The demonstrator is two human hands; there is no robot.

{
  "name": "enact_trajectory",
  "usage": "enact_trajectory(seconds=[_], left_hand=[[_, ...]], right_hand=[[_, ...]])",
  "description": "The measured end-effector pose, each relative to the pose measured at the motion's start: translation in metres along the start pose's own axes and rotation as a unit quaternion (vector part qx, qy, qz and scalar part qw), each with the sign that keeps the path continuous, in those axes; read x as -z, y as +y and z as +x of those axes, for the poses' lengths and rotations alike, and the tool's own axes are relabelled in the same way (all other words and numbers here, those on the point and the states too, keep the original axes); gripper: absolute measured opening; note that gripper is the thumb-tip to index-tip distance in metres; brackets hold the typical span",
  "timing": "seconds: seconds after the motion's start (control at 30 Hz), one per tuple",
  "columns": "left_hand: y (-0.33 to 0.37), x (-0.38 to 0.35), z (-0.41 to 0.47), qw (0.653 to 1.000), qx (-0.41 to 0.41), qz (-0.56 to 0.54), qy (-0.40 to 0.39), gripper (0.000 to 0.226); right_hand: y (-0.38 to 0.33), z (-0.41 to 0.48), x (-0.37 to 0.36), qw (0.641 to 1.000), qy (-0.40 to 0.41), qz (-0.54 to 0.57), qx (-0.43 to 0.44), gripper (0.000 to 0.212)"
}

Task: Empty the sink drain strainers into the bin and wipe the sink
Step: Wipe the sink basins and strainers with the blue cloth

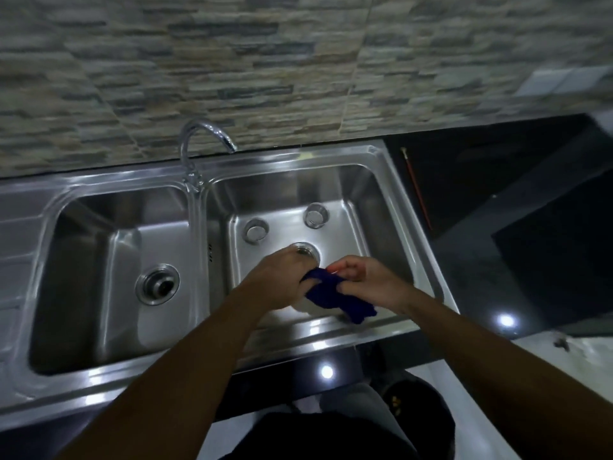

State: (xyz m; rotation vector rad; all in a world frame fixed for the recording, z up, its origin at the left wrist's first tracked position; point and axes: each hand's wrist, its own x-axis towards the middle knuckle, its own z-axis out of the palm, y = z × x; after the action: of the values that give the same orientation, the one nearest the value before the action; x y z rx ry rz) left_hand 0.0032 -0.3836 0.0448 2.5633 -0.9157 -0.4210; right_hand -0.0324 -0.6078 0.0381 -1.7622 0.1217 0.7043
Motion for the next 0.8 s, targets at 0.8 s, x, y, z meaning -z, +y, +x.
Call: enact_trajectory(seconds=[0.8], left_hand=[[0.211,-0.056,0.186,0.997,-0.043,-0.059,-0.015,0.037]], right_hand=[[0.081,-0.100,0.276,0.818,0.168,-0.523,0.170,0.065]])
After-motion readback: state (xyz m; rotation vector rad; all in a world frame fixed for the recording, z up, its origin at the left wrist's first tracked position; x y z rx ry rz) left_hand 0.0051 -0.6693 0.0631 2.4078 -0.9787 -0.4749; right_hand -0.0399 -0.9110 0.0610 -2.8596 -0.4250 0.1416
